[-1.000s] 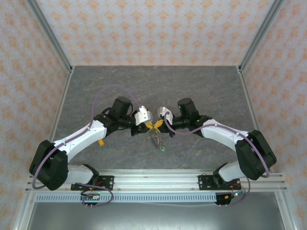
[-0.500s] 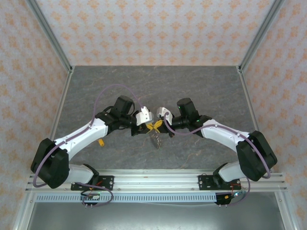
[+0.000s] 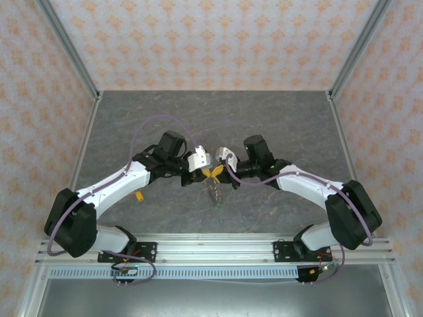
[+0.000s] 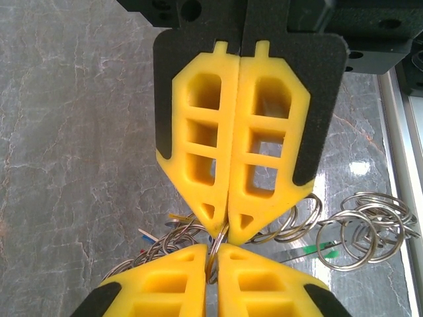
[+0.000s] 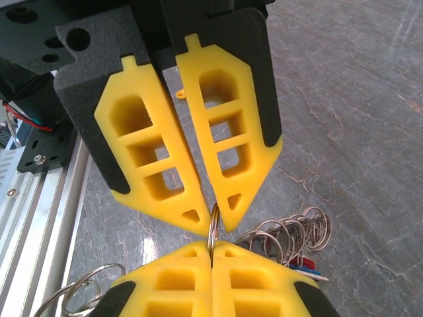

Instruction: Put the keys on the keyring

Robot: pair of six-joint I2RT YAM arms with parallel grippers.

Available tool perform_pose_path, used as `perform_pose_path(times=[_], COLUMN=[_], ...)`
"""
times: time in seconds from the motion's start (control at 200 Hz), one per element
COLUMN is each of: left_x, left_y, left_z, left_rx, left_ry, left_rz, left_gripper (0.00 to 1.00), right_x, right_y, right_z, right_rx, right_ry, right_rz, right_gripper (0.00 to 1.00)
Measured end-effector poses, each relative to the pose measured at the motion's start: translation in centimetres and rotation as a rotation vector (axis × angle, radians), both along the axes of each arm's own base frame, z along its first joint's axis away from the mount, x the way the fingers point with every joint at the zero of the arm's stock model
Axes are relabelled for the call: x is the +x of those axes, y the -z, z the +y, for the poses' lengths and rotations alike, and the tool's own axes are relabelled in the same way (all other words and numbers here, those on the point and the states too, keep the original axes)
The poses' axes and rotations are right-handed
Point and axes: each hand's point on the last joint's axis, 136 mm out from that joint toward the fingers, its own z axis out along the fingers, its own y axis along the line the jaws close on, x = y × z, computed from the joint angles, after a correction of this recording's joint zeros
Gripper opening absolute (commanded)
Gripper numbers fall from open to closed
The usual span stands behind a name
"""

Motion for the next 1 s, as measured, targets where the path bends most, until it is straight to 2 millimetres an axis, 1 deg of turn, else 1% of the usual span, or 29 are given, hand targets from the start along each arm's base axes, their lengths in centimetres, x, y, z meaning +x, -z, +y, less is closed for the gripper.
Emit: perform_pose_path(times=[0.02, 0.11, 0.3, 0.515, 0.651, 0.886, 1.001], left_x=[0.0, -0.1, -0.2, -0.4, -0.6, -0.3, -0.2], left_y=[0.0, 0.1, 0.2, -0.1, 0.2, 0.2, 0.2], left_z=[0.0, 0.1, 0.1, -0.2, -0.4, -0.2, -0.3], left_rx=[0.001, 0.007, 0.01, -0.018, -0.06, -0.111, -0.125], left_ry=[0.0, 0.002, 0.003, 0.015, 0.001, -0.039, -0.049], left_rz=[0.0, 0.001, 0.005, 0.017, 0.027, 0.035, 0.034], left_gripper=[0.1, 0.0, 0.0, 0.0, 0.0, 0.0, 0.0], right_x=[0.0, 0.1, 0.2, 0.1, 0.2, 0.7, 1.0], right_y=[0.0, 0.1, 0.3, 0.3, 0.8, 0.9, 1.1], right_z=[0.0, 0.1, 0.0, -0.3, -0.6, -0.4, -0.5], right_rx=[0.001, -0.001, -0.002, 0.003, 0.015, 0.057, 0.067], right_ry=[0.0, 0.011, 0.023, 0.037, 0.044, 0.057, 0.064], right_rz=[-0.001, -0.002, -0.011, -0.038, -0.04, -0.043, -0.037], right_gripper=[0.0, 0.0, 0.0, 0.1, 0.14, 0.15, 0.19])
